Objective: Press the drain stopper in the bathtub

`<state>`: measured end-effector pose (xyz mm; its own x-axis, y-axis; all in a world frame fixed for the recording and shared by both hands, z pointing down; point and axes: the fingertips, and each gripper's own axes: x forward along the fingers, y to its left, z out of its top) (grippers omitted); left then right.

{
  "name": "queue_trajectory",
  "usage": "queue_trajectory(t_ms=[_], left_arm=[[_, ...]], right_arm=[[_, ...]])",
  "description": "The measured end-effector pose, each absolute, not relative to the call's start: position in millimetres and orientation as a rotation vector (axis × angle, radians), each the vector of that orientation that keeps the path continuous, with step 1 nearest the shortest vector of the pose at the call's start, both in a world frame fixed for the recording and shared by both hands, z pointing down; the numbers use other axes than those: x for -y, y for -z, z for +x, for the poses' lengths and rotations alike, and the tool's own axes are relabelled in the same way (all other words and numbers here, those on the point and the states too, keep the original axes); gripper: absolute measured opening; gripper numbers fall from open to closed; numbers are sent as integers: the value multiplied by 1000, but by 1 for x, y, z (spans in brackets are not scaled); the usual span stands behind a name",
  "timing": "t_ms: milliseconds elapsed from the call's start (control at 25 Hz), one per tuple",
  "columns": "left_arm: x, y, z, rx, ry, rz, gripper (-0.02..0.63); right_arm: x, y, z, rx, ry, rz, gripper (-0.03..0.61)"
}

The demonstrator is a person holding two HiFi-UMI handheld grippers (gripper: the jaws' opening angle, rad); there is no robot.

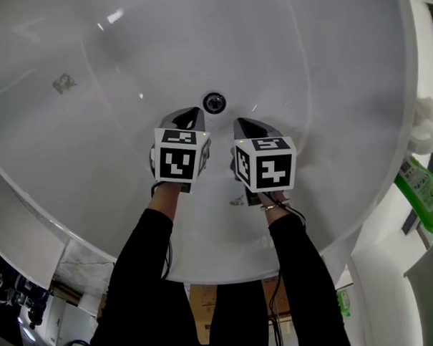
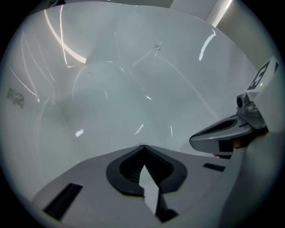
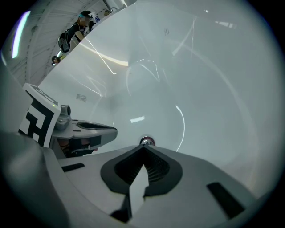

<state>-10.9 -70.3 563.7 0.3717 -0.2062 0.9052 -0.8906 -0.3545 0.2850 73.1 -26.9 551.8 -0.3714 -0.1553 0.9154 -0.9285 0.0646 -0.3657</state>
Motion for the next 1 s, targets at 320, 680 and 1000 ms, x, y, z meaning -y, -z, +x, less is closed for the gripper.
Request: queue_trajectory(t_ms=[320,680,1000], left_arm=[[64,-548,-22,959,-1027,1787,6],[61,-527,-33,938,-1011,1813,6],[61,-492,-27,942,-1000,1832,6]], right_arm=[[21,-542,69,1631,-1374,1101,2],[14,-531,56,1629,-1380,1107,2],[9,-506,61,1646,-1378,1125,2]])
